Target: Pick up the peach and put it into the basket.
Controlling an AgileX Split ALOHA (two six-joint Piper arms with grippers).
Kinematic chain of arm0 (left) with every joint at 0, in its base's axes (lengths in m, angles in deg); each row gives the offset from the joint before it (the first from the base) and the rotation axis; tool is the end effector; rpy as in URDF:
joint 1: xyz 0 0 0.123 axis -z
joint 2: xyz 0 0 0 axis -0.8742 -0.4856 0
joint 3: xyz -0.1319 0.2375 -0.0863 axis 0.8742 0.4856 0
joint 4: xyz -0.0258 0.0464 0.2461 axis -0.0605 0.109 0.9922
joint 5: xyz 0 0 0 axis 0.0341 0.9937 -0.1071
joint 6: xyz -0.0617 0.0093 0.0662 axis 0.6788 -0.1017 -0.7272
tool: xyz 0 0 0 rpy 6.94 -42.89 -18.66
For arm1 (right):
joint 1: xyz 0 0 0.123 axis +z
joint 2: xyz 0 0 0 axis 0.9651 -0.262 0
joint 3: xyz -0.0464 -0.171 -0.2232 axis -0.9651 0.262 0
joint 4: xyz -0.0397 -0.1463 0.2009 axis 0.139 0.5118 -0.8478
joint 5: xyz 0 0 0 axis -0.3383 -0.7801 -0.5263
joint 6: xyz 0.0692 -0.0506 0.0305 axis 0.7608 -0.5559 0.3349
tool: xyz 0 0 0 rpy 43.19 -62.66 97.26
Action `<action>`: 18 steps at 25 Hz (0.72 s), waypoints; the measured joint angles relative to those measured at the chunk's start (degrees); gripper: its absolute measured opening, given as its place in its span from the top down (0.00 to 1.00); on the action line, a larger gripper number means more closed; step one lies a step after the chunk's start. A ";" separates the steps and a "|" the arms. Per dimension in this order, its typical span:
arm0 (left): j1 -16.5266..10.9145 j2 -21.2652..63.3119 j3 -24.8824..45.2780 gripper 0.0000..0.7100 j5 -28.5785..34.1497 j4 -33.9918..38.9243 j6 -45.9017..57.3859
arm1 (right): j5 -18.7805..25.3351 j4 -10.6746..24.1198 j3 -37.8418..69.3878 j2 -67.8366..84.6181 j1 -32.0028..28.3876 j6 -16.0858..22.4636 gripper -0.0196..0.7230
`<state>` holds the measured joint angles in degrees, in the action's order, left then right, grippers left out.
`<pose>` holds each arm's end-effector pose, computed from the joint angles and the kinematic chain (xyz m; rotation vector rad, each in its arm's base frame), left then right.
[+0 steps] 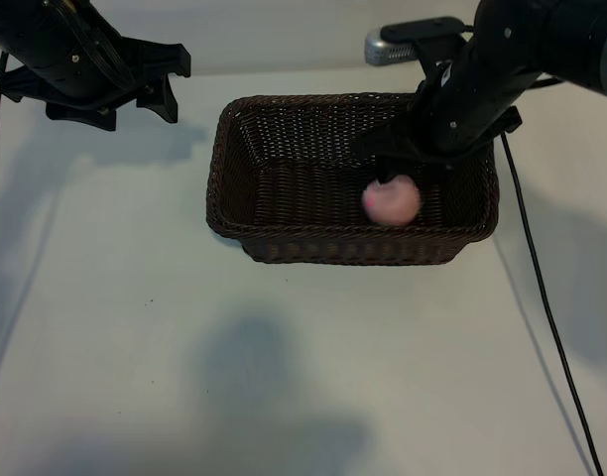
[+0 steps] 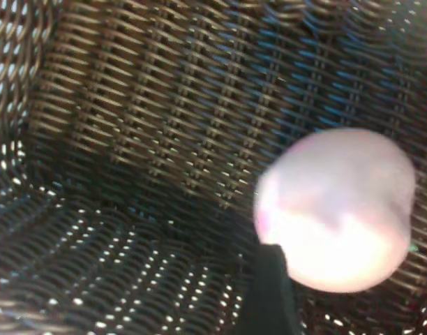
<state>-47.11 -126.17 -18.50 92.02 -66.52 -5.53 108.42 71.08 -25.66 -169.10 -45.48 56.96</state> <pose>0.3690 -0.1004 0.2885 -0.0019 2.6957 -0.2958 0.3497 0.2119 0.2219 -0.4657 2.7482 0.3962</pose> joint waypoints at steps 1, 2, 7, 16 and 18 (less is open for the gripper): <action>0.00 0.00 0.00 0.18 0.00 0.00 0.00 | 1.33 0.06 -1.22 0.00 0.00 -0.12 0.21; 0.00 0.00 0.00 0.18 0.00 0.00 0.00 | 2.91 0.30 -2.33 0.00 0.00 -0.12 0.22; 0.00 0.00 0.00 0.18 0.00 0.00 0.00 | 11.44 4.90 -9.14 0.00 0.00 0.94 0.24; 0.00 0.00 0.00 0.18 0.00 0.00 0.00 | 19.46 10.63 -11.84 0.67 -4.79 3.09 0.24; 0.00 0.00 0.00 0.18 0.05 0.00 0.00 | 20.49 11.20 -11.84 1.81 -6.62 3.09 0.24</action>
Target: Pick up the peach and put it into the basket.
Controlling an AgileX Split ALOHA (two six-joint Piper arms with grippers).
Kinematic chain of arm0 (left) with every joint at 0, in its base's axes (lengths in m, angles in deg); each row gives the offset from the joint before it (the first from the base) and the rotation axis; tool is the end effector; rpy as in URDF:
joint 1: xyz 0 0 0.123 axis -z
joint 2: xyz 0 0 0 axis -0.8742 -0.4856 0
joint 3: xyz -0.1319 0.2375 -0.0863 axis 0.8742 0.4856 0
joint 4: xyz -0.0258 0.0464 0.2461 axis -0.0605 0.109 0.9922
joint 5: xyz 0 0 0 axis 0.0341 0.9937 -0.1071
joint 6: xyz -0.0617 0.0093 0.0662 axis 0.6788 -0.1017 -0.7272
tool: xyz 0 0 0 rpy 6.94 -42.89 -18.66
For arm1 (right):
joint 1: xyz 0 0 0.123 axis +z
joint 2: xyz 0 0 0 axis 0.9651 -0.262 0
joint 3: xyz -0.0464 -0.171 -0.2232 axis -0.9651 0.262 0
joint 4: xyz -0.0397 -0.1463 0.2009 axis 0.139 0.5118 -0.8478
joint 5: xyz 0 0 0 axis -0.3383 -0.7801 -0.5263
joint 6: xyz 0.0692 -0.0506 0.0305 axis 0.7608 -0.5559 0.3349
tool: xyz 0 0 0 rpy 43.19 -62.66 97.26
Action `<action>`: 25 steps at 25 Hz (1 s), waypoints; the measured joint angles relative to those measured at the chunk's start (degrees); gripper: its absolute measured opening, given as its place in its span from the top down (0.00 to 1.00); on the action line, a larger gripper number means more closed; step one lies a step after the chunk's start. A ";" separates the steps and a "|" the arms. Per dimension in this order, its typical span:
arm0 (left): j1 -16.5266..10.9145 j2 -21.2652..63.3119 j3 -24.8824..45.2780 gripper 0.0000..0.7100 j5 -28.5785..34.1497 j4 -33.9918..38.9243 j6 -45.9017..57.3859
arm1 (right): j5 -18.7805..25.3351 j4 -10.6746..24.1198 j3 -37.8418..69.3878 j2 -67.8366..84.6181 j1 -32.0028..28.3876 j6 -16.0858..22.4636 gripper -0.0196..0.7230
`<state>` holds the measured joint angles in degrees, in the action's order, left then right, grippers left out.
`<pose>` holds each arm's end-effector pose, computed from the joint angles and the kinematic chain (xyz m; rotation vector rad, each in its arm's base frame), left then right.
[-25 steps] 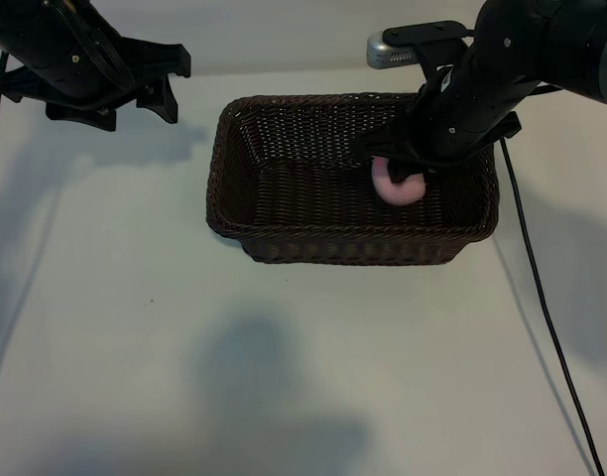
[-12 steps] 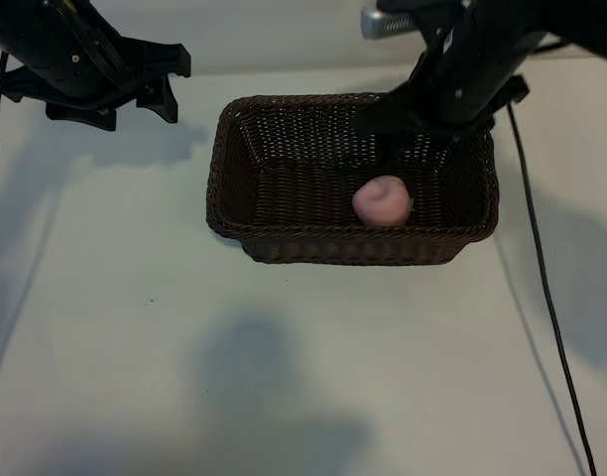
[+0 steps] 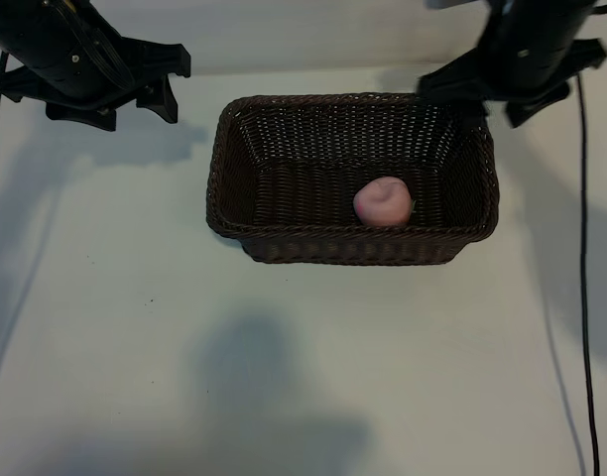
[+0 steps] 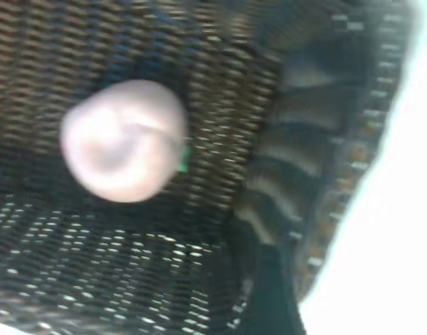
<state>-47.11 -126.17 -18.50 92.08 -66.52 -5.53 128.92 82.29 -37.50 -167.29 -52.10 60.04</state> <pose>0.3689 -0.1004 0.2884 -0.0018 2.6967 -0.2956 0.3684 0.1553 0.2800 -0.3984 2.8484 0.1172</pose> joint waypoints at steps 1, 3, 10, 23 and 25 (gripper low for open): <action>0.00 0.00 0.00 0.18 0.00 0.00 0.00 | 0.56 0.26 0.00 0.72 -0.75 0.00 0.24; 0.00 0.00 0.00 0.18 0.00 0.00 0.00 | 1.88 0.70 0.00 1.98 -2.52 -0.51 0.24; 0.00 0.00 0.00 0.18 0.00 0.00 0.00 | 3.17 0.70 0.00 2.91 -7.66 -2.65 0.24; 0.00 0.00 0.00 0.18 0.00 0.00 0.00 | 3.24 1.07 0.00 2.91 -8.31 -2.81 0.24; 0.00 0.00 0.00 0.18 0.00 0.00 0.00 | 3.28 1.07 0.00 2.91 -8.31 -2.81 0.24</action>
